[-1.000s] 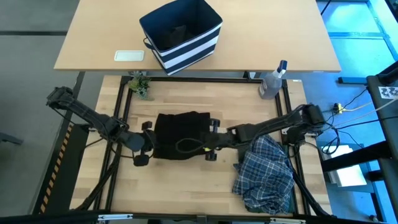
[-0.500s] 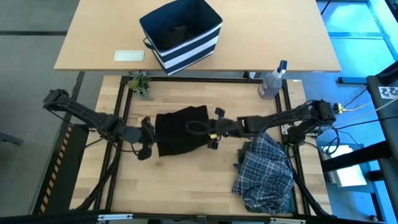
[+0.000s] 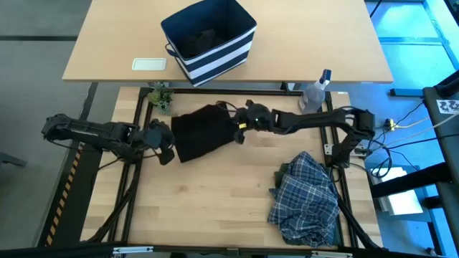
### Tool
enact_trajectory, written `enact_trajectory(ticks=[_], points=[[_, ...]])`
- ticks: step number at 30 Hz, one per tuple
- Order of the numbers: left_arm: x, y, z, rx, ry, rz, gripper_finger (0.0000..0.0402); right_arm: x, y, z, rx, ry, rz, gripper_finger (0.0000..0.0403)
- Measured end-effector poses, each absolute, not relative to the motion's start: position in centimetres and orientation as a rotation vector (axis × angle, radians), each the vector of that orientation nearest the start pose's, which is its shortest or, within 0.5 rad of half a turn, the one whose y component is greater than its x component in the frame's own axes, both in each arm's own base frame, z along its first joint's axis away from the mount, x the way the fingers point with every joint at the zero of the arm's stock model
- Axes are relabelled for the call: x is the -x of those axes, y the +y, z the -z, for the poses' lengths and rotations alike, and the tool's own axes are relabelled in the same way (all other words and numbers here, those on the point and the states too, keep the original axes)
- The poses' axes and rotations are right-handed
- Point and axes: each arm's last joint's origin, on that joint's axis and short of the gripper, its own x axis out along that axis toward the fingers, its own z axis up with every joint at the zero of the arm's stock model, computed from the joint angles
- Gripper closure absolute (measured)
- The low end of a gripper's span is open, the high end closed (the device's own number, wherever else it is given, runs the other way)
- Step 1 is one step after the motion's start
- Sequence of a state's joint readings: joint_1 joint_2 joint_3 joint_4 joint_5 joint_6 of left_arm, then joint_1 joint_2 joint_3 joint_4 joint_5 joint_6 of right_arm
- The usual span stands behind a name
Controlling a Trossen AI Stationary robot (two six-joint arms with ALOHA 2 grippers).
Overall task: Fold Laundry from Bin
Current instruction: Fold the black shirt
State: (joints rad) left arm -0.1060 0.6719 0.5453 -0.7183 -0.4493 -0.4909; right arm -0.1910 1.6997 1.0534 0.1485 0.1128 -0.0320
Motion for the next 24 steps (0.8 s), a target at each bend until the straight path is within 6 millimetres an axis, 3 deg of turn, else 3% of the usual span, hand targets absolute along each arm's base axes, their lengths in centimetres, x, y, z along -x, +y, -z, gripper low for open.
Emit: enact_trajectory(ticks=[3, 8, 16, 24], points=[[-12.8, 0.0, -22.6, 0.255, 0.729, -0.470, 0.0401, -36.6, -7.2, -21.1, 0.002, 0.527, 0.253, 0.0403], [-13.1, -1.0, -22.8, 0.282, 0.723, -0.346, 0.0401, -37.0, -3.9, -20.5, 0.013, 0.570, 0.131, 0.0403], [-14.5, -4.8, -22.8, 0.357, 0.687, -0.121, 0.0401, -35.9, 5.0, -20.2, 0.017, 0.676, -0.058, 0.0403], [-17.0, -11.2, -20.8, 0.391, 0.681, 0.018, 0.0401, -33.8, 13.1, -20.3, -0.012, 0.659, -0.122, 0.0403]])
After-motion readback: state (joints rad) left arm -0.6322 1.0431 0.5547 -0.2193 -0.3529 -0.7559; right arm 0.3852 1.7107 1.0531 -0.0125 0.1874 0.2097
